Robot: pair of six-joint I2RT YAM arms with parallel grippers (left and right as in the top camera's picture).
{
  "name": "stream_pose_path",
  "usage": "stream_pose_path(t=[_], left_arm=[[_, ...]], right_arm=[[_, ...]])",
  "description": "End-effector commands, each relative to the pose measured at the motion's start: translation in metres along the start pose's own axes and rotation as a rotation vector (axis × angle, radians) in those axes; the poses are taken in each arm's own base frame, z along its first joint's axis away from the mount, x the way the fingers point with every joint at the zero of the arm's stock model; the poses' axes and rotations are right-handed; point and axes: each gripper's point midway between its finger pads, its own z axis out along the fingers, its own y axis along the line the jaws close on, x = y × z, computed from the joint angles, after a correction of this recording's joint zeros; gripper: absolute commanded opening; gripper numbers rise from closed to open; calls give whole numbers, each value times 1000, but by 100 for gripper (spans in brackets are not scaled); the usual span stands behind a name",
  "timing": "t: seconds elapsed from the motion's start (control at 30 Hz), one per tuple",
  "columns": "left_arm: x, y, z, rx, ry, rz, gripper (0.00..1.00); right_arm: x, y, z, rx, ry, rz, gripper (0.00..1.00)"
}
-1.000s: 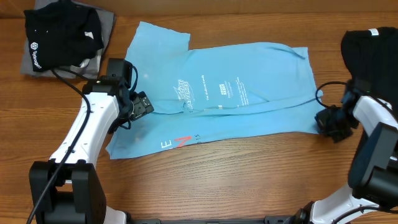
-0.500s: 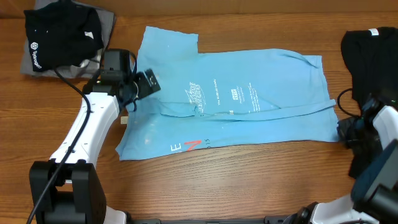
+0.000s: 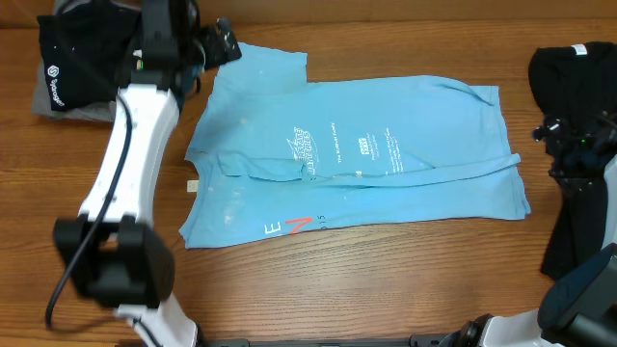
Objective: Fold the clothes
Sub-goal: 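Move the left gripper to the shirt's top-left corner and grasp it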
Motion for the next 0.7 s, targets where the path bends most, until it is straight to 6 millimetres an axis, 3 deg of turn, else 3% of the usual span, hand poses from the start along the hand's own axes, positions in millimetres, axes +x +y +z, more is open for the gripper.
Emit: stream_pose_path(t=[0.0,0.13,0.27,0.47,0.67], left_arm=[[-5,-2,41,9,61,126,99],[1,-1,76,8,133,193,99],[24,6,113,16,195,235,100],[58,24,153,-1,258,268,100],[75,41,186,-9,261,272,100]], right_arm=[[5,23,-12,-65,-5,-79,96],[10,29,-10,-69,5,-101,97],[12,33,-10,-73,6,-113,97],[15,35,-9,-73,9,-124,98],[15,32,-9,-55,7,-146,98]])
